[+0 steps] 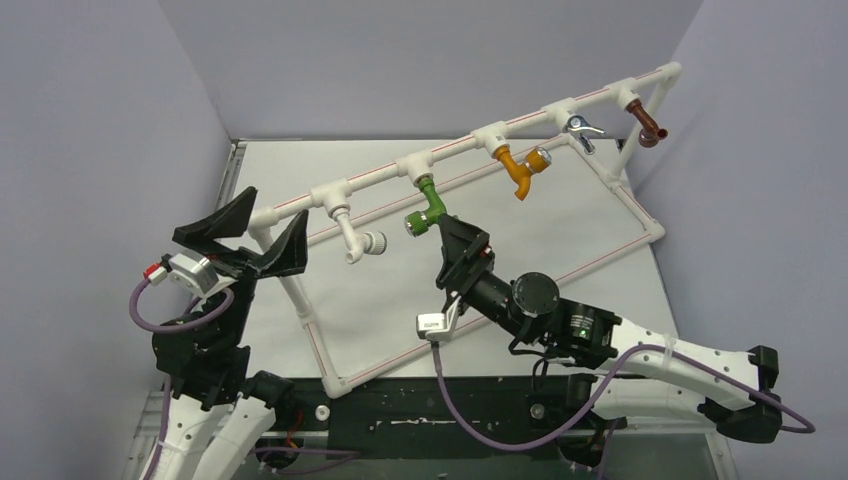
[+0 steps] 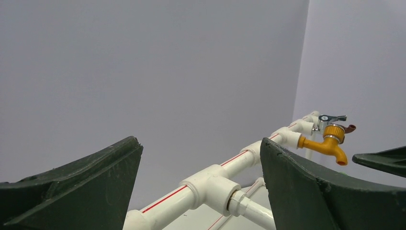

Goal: Install the water faucets

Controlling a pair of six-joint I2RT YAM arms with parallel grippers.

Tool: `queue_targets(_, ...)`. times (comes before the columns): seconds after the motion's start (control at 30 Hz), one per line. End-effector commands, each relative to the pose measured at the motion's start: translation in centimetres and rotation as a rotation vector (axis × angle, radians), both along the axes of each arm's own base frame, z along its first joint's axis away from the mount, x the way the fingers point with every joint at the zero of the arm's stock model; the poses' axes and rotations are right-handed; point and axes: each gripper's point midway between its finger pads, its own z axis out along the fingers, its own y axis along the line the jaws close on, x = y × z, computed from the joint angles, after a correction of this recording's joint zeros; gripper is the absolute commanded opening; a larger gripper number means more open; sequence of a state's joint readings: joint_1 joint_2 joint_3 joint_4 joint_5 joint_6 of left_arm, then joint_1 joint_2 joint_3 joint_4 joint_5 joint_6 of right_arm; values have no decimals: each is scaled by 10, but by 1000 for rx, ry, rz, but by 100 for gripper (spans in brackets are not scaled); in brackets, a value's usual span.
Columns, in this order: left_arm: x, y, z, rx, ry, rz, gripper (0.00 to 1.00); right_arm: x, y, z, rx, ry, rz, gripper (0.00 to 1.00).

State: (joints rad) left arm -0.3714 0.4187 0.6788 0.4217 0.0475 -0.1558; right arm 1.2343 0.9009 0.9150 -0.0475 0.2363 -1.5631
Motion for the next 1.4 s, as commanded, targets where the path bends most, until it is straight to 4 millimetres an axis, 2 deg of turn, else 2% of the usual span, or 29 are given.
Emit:
queue_targets(0.0,-11,7,15,-38,-55,8,93,10,-4,26,-26,-191,-103,95)
queue_targets(0.3,-14,6,15,-42,-55,5,93,28,8,21,-48,-182,-156,87)
queue_targets(0.7,-19,6,16,-54,-63,-6,93,53,7,21,-2,-146,-206,72)
queue_targets(0.83,-19,5,15,-55,-58,-8,93,57,5,24,38,-145,-216,63)
queue_targets(1.03,-19,5,15,-59,-57,-9,93,56,6,24,92,-141,-206,45)
queue_targets(1.1,-18,4,14,-57,-56,-10,93,53,9,25,104,-135,-194,45)
queue_targets(1.2,-18,4,14,-57,-56,-9,93,51,11,22,96,-143,-193,51)
queue_targets(1.37,-19,5,15,-59,-58,-8,93,49,14,20,94,-129,-187,51)
